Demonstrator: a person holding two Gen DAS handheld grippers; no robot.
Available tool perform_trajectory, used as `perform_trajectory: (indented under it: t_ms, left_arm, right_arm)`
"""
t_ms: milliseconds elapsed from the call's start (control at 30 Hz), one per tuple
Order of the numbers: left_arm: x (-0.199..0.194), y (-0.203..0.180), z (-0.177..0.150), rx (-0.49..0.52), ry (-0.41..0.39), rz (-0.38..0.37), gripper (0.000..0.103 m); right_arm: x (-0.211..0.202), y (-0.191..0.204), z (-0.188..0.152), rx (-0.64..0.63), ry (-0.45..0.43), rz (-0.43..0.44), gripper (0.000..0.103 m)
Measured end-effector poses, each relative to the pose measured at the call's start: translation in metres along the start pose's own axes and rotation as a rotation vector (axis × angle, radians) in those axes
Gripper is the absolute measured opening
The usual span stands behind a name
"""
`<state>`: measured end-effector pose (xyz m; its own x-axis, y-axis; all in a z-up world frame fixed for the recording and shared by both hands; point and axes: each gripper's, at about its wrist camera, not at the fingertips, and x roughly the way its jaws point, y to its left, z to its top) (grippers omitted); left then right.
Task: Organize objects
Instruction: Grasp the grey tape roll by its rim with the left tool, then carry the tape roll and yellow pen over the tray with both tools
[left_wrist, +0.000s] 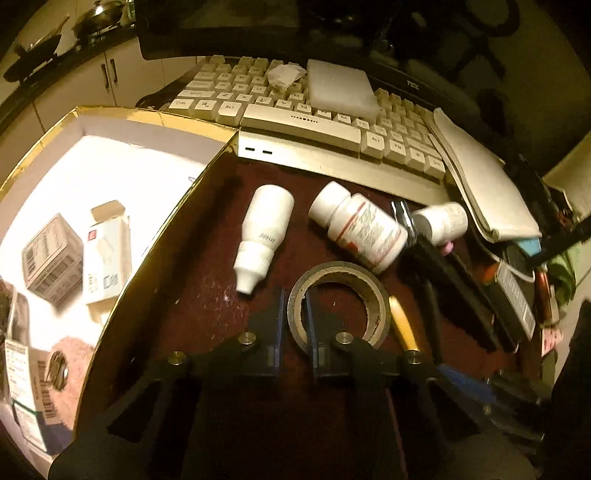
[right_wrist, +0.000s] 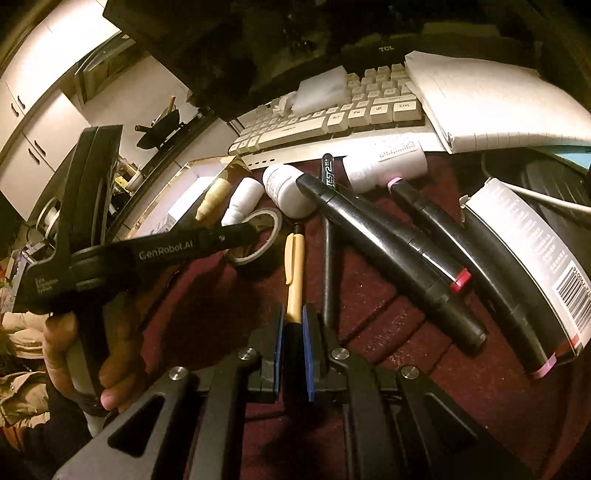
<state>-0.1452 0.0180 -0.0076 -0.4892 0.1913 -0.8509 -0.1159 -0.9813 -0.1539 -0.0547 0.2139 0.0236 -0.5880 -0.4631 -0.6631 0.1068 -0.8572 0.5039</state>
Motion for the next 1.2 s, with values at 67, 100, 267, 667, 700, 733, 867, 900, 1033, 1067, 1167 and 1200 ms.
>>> perform_trajectory:
  t_ms: [67,100,267,667,700,733,867,900,1033,1067,1167,1200]
  left_arm:
    - [-0.007,0.005,-0.008,0.002,0.012,0.004,0.009]
    - [-0.011,0.007,-0.014,0.002,0.021,0.004,0.009]
    - [-0.041,0.022,-0.053,0.004,0.063,0.012,0.009]
    - [-0.06,0.029,-0.085,0.067,0.015,0.063,0.01]
    - [-0.06,0.029,-0.085,0.075,0.009,0.064,0.01]
    - [-0.06,0.03,-0.085,0.073,0.005,0.061,0.011]
    - [-0.06,0.033,-0.087,0.069,-0.019,0.046,0.011]
    - [-0.061,0.033,-0.088,0.064,-0.025,0.042,0.011]
    - [-0.064,0.04,-0.089,0.014,-0.026,0.008,0.011]
    - [-0.065,0.041,-0.09,0.004,-0.028,0.003,0.011]
    - [-0.071,0.048,-0.092,-0.03,-0.035,-0.031,0.011]
    - [-0.073,0.05,-0.093,-0.042,-0.04,-0.041,0.011]
  right_arm:
    - [0.0,-0.001,0.0,-0.003,0.001,-0.001,0.008]
    - [0.0,-0.001,0.0,-0.003,0.001,-0.001,0.008]
    - [0.001,0.001,-0.001,-0.01,0.005,-0.001,0.009]
    - [0.018,0.057,-0.006,-0.261,0.022,-0.322,0.009]
    - [0.019,0.058,-0.007,-0.271,0.019,-0.331,0.009]
    - [0.019,0.059,-0.008,-0.282,0.019,-0.34,0.009]
    - [0.019,0.059,-0.009,-0.294,0.018,-0.351,0.008]
    - [0.017,0.058,-0.008,-0.283,0.016,-0.341,0.008]
    - [0.009,0.044,-0.007,-0.151,0.028,-0.171,0.008]
    - [0.006,0.043,-0.009,-0.128,0.026,-0.135,0.008]
    - [0.001,0.048,-0.018,-0.11,0.019,-0.107,0.008]
    - [0.001,0.05,-0.02,-0.101,0.02,-0.092,0.008]
